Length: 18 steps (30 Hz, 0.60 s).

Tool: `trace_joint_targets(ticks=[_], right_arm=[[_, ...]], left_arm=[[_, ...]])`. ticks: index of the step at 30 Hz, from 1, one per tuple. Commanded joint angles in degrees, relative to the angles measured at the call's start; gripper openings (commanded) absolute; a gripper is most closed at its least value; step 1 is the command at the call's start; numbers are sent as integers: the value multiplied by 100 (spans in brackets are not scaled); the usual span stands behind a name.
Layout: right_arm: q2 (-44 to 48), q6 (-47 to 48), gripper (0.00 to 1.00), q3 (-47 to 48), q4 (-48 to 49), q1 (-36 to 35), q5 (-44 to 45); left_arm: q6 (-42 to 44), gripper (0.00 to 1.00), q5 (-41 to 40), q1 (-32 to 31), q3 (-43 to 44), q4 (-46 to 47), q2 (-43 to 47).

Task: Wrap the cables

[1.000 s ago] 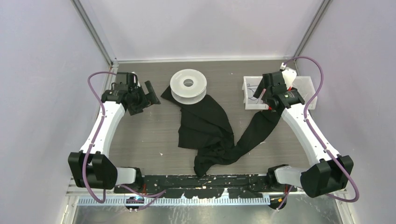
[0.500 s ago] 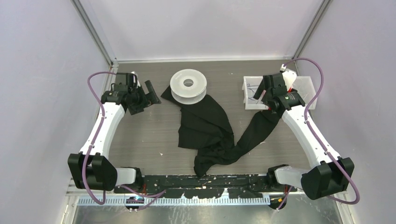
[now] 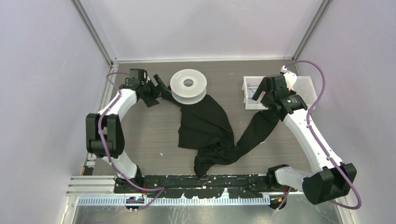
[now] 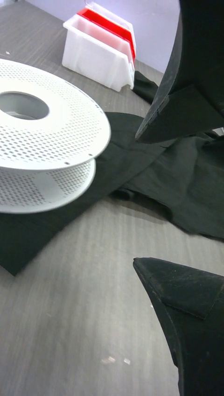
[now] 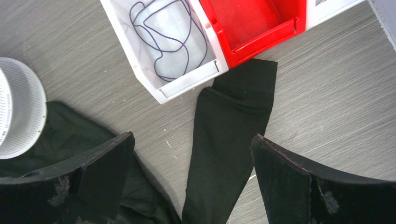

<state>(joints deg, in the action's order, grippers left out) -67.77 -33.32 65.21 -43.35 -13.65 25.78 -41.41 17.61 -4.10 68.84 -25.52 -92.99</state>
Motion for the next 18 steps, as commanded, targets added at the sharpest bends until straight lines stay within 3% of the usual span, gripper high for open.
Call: trace_joint_targets(ticks=[1,7,14,18], right_arm=[[360,-157,100,8,90,-2,-236],[413,-205,100,-34,-90,-5,-321],[553,-258,100,-122,-138,-4,-371],[542,-278,100,-136,-171,1,-398]], left_arm=[[-350,89,644,12,466,1340,-495],[-920,72,1081,14,574,2426,-1312],[-1247,67,1389,6,745,2978,-2061],[-1500,43,1568,-39,752,3485,-2288]])
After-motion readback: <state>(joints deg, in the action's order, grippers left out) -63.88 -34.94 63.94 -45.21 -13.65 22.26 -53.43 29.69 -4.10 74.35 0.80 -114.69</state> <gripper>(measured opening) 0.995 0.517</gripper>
